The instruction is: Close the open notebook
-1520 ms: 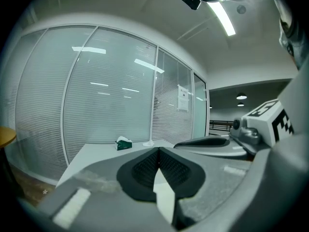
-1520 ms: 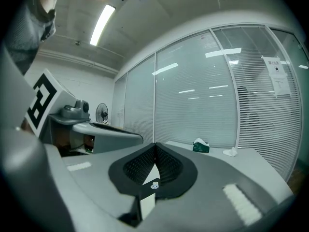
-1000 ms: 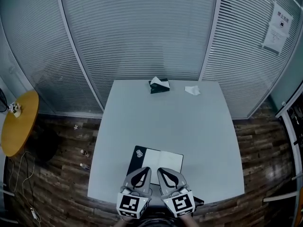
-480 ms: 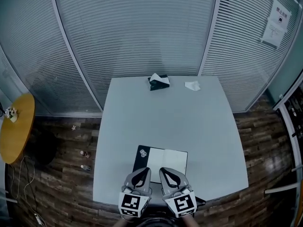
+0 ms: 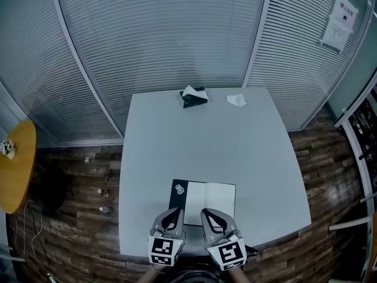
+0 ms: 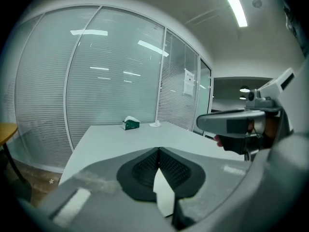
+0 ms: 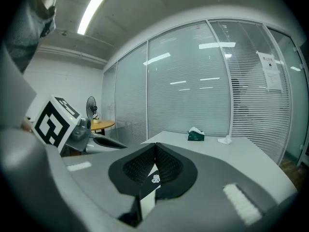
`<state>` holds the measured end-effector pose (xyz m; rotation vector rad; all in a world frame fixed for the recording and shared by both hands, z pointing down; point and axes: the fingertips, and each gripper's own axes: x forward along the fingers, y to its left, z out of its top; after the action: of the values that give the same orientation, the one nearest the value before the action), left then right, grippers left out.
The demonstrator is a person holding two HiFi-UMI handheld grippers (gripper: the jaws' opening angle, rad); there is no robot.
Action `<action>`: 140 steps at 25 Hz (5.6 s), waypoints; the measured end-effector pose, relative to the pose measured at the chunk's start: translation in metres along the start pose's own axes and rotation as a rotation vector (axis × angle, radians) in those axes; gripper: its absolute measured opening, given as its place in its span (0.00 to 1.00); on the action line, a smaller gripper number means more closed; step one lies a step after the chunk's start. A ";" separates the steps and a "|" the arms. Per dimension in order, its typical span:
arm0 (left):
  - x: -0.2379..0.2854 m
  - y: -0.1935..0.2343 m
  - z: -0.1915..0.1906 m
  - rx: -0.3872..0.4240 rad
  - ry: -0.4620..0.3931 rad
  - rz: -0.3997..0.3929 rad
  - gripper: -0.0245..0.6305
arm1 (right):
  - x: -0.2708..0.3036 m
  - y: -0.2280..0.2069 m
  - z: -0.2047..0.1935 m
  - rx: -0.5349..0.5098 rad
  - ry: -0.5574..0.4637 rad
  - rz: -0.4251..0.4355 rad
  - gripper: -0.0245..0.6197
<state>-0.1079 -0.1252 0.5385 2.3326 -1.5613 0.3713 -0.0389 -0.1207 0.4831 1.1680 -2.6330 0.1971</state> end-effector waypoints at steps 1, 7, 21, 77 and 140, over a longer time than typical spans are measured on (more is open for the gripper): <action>0.001 0.002 -0.005 0.000 0.012 -0.001 0.04 | 0.000 0.000 -0.001 0.001 0.006 -0.005 0.04; 0.010 0.012 -0.033 -0.006 0.082 -0.017 0.04 | 0.004 -0.001 -0.007 0.012 0.025 -0.035 0.04; 0.029 0.030 -0.093 -0.011 0.219 -0.045 0.04 | 0.007 -0.012 -0.025 0.037 0.085 -0.096 0.04; 0.041 0.066 -0.165 -0.375 0.410 0.049 0.18 | -0.010 -0.027 -0.037 0.053 0.101 -0.122 0.04; 0.065 -0.110 -0.058 -0.397 0.173 -0.162 0.10 | -0.073 -0.098 -0.050 0.012 0.061 -0.027 0.04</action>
<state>0.0155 -0.1176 0.6044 2.0408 -1.2260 0.1965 0.0896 -0.1232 0.5121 1.1820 -2.5658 0.2398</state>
